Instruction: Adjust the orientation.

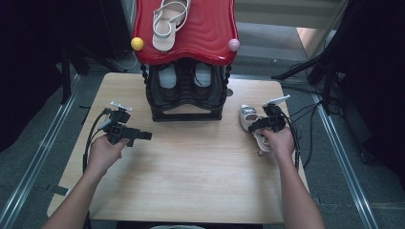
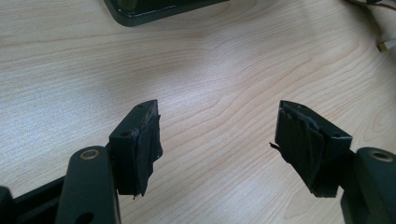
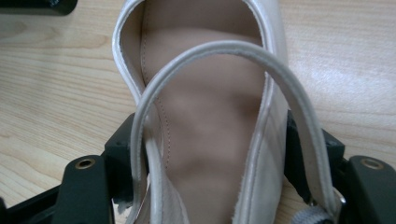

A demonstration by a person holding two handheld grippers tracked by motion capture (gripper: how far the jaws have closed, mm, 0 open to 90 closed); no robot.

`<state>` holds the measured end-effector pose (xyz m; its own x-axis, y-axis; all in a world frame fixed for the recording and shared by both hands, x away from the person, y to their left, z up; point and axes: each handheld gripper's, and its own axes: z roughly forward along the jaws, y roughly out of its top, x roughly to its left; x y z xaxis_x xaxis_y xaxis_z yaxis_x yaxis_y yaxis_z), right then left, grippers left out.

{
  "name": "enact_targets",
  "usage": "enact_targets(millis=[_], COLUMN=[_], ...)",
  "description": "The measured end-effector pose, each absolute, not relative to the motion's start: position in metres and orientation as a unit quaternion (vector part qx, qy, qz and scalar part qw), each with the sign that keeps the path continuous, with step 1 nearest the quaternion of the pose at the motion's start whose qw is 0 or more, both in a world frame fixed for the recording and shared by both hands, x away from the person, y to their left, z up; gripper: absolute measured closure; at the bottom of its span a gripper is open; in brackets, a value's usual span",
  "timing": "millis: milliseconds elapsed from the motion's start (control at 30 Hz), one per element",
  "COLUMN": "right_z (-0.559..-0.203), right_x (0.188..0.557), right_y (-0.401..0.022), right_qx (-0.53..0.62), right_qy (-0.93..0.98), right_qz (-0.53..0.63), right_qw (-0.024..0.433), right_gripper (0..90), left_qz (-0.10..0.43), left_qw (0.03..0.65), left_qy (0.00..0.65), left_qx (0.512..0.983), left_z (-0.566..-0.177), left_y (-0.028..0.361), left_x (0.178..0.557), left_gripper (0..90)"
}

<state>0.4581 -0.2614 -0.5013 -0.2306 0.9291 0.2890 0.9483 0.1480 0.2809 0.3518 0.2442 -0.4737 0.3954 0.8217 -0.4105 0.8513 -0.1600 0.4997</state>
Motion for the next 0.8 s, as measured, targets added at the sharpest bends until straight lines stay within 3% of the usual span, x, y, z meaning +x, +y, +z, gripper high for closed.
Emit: enact_targets(millis=[433,800], right_z=[-0.461,-0.39], right_x=[0.463,0.473], right_y=[-0.255,-0.251], right_qx=[-0.627,-0.627], right_qy=[-0.747,-0.738], right_qz=[-0.22,-0.249], right_qw=[0.021,-0.003], right_gripper=[32.4,32.3], left_qz=[-0.022,-0.024], left_qw=[0.344,0.344], left_qy=[0.549,0.547], left_qx=[0.762,0.763], left_z=[-0.473,-0.473], left_y=[0.244,0.244], left_x=[0.352,0.352], left_gripper=[31.5,31.6])
